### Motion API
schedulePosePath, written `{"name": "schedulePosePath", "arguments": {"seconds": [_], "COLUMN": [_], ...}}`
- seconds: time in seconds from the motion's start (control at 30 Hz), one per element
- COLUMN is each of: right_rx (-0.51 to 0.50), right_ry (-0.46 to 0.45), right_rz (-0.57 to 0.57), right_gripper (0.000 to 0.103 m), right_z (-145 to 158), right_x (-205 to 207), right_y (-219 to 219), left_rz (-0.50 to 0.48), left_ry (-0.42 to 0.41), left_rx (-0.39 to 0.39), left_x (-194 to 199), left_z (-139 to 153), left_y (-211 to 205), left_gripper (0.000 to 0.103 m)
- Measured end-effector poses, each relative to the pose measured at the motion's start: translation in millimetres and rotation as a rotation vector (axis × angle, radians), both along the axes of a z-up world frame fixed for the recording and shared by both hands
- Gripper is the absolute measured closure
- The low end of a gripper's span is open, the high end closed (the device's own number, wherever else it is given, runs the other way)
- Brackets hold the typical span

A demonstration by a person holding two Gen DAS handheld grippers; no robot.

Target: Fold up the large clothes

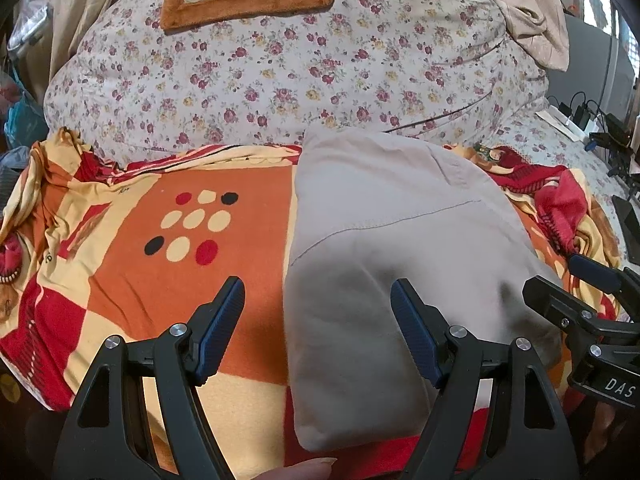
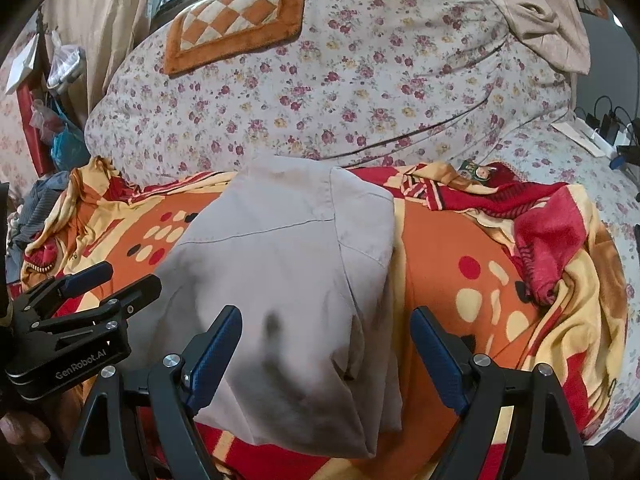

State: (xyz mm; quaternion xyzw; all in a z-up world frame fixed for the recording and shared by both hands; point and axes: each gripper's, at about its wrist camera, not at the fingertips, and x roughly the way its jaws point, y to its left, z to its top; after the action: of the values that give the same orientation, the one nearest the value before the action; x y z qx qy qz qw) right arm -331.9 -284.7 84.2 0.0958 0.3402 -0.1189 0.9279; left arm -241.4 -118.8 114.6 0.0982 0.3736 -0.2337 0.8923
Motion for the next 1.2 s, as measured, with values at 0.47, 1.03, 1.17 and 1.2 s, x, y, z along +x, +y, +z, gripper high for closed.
{"name": "schedulePosePath", "arguments": {"seconds": [0.47, 1.03, 1.17, 1.2], "right_rx": [0.004, 0.010, 0.014, 0.014], "right_ry": [0.014, 0.029, 0.037, 0.038], "right_rz": [0.001, -0.004, -0.008, -0.009], "right_gripper": [0.019, 0.019, 0.019, 0.019], "right_z": [-5.2, -10.7, -12.9, -13.2], "right_x": [3.5, 5.6, 6.7, 6.5], "right_y": [1.8, 1.9, 1.6, 1.9], "left_rz": [0.001, 0.003, -0.002, -0.003], "left_ry": [0.010, 0.012, 0.017, 0.018], "left_rx": [0.004, 0.017, 0.021, 0.022], "left_x": [0.4, 1.5, 3.7, 4.0], "left_z": [-5.2, -7.3, -9.4, -9.7], "left_y": [-0.2, -3.6, -4.7, -4.8], "left_gripper": [0.027, 0.027, 0.027, 0.027]}}
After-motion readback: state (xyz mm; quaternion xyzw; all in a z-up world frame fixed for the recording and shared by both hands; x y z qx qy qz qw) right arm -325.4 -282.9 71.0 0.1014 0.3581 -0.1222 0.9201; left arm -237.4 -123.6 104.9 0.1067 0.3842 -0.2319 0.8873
